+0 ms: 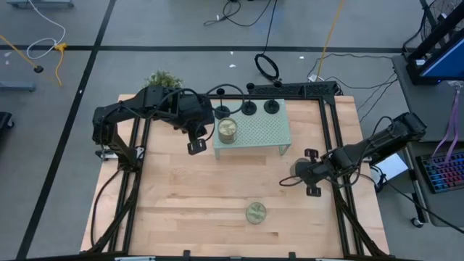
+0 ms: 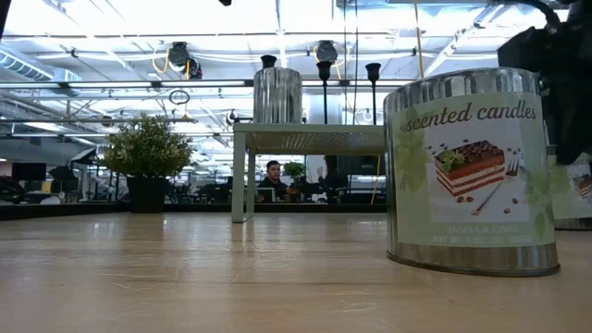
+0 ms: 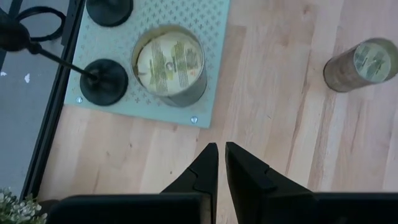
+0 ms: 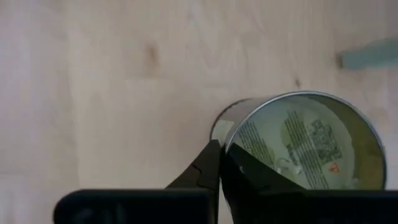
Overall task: Pick & Place candle stick holders
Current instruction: Align the top green scented candle with the green scented candle on the shelf
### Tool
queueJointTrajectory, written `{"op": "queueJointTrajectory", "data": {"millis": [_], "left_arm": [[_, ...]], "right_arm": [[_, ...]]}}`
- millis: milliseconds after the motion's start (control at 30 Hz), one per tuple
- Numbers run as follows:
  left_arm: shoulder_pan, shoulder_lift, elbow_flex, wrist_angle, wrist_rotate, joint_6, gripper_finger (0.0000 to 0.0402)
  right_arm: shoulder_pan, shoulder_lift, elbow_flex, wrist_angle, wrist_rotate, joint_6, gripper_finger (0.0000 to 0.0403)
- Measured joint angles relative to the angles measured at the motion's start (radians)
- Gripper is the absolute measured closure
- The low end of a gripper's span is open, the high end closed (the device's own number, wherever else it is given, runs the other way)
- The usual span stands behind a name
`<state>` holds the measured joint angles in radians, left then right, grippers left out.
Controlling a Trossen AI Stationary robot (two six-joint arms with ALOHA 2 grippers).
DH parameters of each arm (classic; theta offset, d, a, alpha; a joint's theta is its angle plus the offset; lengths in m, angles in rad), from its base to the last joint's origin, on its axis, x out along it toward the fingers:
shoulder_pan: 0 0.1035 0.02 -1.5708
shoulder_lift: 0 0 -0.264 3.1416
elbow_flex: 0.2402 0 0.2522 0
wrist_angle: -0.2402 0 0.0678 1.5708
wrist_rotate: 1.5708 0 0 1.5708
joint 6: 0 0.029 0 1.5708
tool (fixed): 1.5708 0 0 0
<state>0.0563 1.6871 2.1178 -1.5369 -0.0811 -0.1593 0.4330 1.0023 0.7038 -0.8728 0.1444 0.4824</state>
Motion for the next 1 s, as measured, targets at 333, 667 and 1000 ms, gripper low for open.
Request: {"op": "queueJointTrajectory", "data": {"millis": [333,667,1000], "left_arm": [[0.000,0.000,0.000,0.047,0.000,-0.001,0.0364],[0.000,0.000,0.000,0.047,0.000,-0.054,0.0364],[0.000,0.000,0.000,0.047,0.000,-0.056,0.0364]], "right_arm": [[-0.023,0.000,0.107,0.573,0.100,-0.394,0.0399],[-0.188,0.020,0.393,0.401,0.233,-0.671,0.0401],[-0.549,0.080,0.501,0.044,-0.011,-0.622,0.0402]]}}
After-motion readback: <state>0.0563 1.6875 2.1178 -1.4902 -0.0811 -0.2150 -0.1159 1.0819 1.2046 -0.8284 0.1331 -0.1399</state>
